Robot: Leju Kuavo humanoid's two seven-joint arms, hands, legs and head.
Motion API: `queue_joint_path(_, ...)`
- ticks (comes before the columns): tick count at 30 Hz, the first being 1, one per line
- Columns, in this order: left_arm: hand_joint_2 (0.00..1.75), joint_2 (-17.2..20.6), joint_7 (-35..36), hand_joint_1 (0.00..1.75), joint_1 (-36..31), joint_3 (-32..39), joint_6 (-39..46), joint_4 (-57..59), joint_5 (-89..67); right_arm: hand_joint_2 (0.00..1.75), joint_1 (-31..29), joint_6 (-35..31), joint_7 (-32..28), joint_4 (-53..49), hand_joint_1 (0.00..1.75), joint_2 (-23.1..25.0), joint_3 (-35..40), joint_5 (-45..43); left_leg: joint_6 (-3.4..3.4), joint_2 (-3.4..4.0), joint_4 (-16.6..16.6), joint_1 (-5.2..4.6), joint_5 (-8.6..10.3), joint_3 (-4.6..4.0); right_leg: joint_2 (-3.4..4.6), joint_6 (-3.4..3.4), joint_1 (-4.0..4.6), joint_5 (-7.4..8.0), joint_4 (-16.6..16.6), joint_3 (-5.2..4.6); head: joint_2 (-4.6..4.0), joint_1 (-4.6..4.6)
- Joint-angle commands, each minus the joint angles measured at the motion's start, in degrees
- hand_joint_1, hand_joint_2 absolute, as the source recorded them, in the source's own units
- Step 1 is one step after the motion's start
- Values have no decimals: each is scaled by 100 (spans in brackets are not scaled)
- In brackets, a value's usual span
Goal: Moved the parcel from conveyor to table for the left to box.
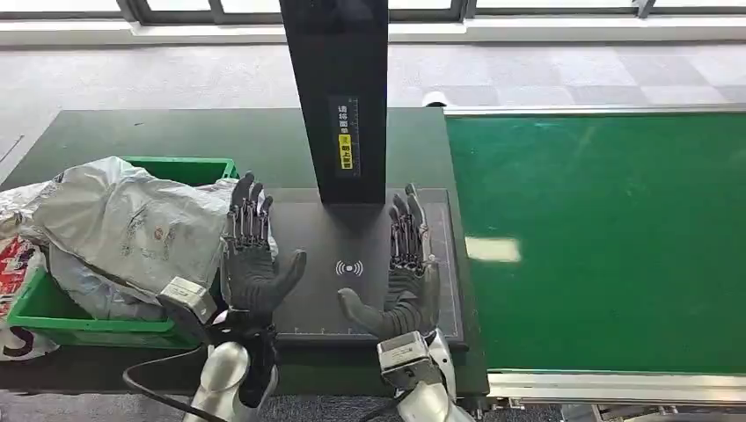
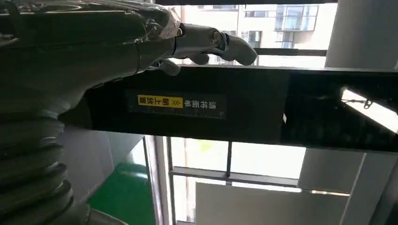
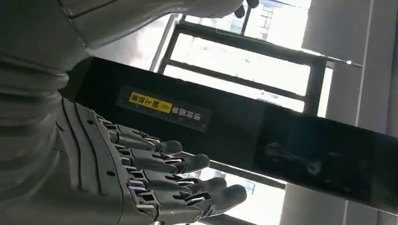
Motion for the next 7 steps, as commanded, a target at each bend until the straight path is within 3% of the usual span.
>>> queue_joint_path(1, 175, 51, 22, 0, 122, -136, 104, 416, -140, 175, -202, -61, 2, 643, 0, -82, 123, 14, 5, 8, -17, -2, -2, 23, 6, 1, -1, 0, -17, 20, 0, -2)
queue_joint_path(7, 175, 75, 22, 0, 195, -88, 171, 340, -188, 175, -157, -145, 2, 740, 0, -75, 1, 73, 3, 4, -12, -3, -2, 17, 4, 0, -2, -1, -10, 15, 0, 0)
